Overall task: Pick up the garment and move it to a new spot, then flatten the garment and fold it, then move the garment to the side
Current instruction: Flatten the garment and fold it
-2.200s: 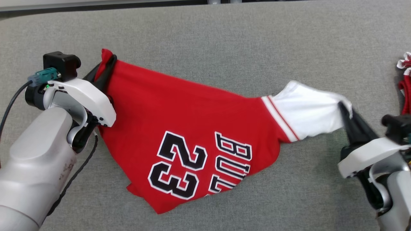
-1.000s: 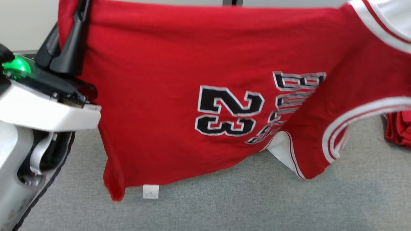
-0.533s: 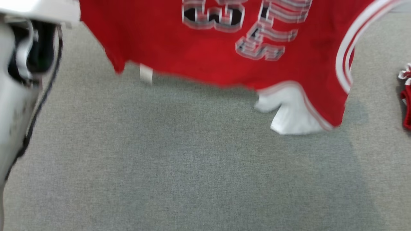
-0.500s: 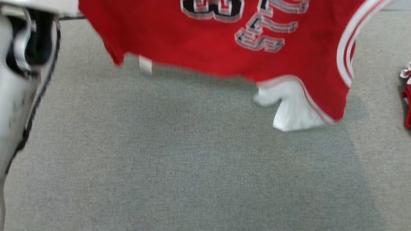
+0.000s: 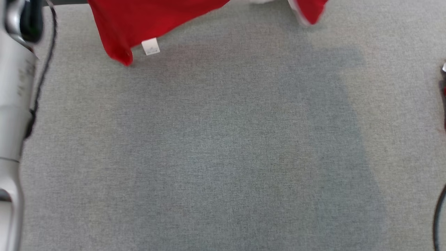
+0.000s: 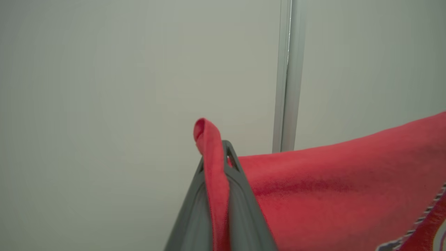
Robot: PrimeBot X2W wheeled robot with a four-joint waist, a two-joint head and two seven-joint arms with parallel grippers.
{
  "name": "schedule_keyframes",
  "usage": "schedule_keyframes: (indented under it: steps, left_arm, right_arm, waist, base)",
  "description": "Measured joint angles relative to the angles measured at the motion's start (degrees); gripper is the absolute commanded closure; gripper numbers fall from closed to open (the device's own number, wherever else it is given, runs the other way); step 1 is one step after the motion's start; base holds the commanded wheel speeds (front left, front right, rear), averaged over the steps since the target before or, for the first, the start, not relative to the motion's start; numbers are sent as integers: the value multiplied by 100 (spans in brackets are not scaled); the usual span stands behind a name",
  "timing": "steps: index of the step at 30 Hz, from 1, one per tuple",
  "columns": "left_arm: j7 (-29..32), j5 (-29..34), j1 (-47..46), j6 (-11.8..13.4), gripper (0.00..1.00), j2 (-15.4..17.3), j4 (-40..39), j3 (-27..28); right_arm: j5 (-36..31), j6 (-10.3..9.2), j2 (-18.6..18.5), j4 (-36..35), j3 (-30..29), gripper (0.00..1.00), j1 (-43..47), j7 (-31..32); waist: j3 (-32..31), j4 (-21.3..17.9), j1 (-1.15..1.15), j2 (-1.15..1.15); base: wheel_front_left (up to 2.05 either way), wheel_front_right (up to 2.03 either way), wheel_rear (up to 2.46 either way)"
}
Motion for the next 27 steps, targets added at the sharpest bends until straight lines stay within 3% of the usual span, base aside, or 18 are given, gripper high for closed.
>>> schedule_keyframes:
  steps: [4, 9, 18, 27]
  left_arm:
    - [-1, 64, 300, -155, 100, -190, 554, 36]
    - [1, 9, 911, -226, 100, -444, 1133, 164]
    - [1, -101, 2048, -265, 100, -793, 1105, 715]
    - [1, 3, 3957, -266, 100, -989, -18, 968]
  right_arm:
    - [207, 0, 169, 610, 305, 100, 197, -101]
    - [599, 0, 324, 1005, 394, 100, 1070, -158]
    - [1168, -1, 441, -19, 81, 100, 3178, -167]
    - [1268, -4, 468, -1534, -165, 100, 5917, -172]
  waist:
    - [100, -51, 0, 0]
    - [176, -134, 0, 0]
    - [83, -186, 0, 0]
    - [-430, -170, 0, 0]
  base:
    - [0, 0, 0]
    - [0, 0, 0]
    - [0, 0, 0]
    - [0, 0, 0]
